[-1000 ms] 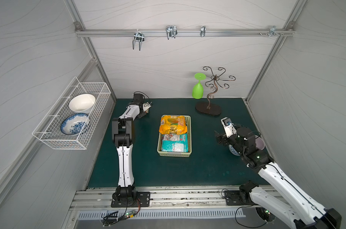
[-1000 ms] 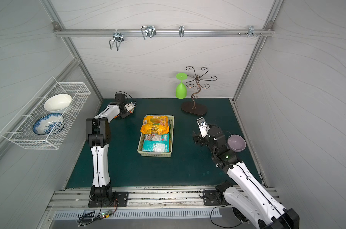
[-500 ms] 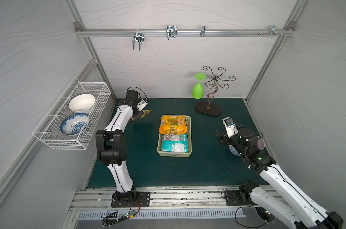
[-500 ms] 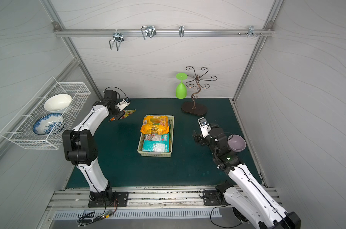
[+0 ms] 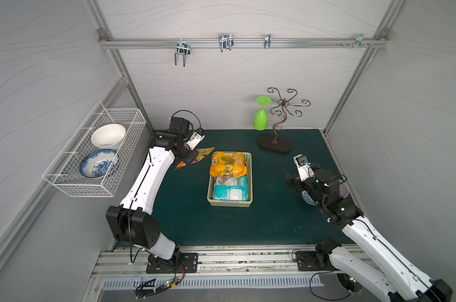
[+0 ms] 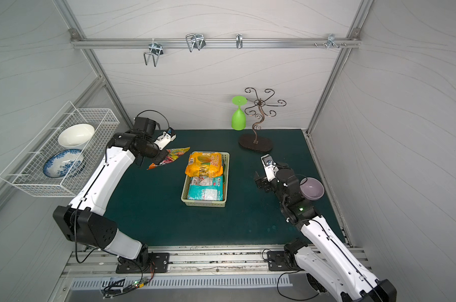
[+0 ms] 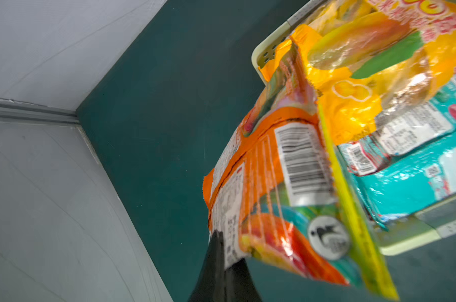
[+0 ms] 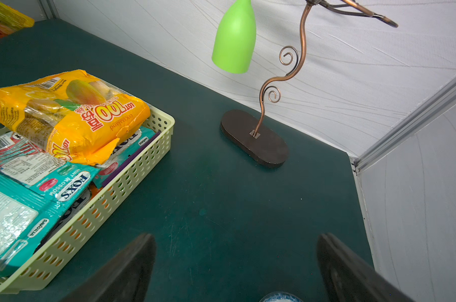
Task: Put the candies in the basket
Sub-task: Place the candy in the basket.
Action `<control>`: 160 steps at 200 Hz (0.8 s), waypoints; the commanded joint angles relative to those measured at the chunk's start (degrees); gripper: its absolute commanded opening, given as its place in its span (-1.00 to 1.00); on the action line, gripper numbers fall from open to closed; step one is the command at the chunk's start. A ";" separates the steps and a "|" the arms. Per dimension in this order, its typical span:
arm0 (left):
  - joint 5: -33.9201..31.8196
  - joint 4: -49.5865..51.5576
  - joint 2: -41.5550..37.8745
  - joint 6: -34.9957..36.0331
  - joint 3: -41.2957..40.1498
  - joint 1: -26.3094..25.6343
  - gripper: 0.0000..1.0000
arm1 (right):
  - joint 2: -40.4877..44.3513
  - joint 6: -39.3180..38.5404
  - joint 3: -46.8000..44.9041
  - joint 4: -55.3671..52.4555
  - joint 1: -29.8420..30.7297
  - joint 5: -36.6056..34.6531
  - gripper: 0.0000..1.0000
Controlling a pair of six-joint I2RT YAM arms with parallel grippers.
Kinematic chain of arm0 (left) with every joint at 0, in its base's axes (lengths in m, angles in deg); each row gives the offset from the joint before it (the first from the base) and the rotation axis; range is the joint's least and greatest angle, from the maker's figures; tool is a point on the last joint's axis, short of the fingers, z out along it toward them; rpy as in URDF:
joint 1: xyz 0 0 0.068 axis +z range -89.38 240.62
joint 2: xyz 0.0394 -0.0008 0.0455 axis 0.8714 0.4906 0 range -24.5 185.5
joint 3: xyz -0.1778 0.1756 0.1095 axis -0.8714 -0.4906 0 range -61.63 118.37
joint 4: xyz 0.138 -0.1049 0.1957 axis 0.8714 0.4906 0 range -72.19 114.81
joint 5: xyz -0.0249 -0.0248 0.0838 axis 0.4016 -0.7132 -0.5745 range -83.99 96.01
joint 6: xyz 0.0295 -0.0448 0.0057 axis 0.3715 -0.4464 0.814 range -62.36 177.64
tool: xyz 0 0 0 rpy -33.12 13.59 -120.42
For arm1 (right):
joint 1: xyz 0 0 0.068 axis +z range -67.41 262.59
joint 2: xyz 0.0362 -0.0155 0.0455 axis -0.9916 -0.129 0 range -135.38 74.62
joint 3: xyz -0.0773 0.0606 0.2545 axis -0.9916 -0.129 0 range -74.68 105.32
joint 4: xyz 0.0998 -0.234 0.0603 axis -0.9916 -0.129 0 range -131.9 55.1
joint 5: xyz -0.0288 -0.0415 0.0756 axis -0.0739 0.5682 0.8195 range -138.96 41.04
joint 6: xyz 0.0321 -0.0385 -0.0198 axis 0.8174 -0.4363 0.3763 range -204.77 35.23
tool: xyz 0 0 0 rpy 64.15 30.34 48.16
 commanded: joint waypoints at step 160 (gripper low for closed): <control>4.67 -4.56 -6.35 -14.17 -10.78 -17.13 -1.00 | 0.56 0.20 -0.73 1.95 -0.34 -0.09 0.98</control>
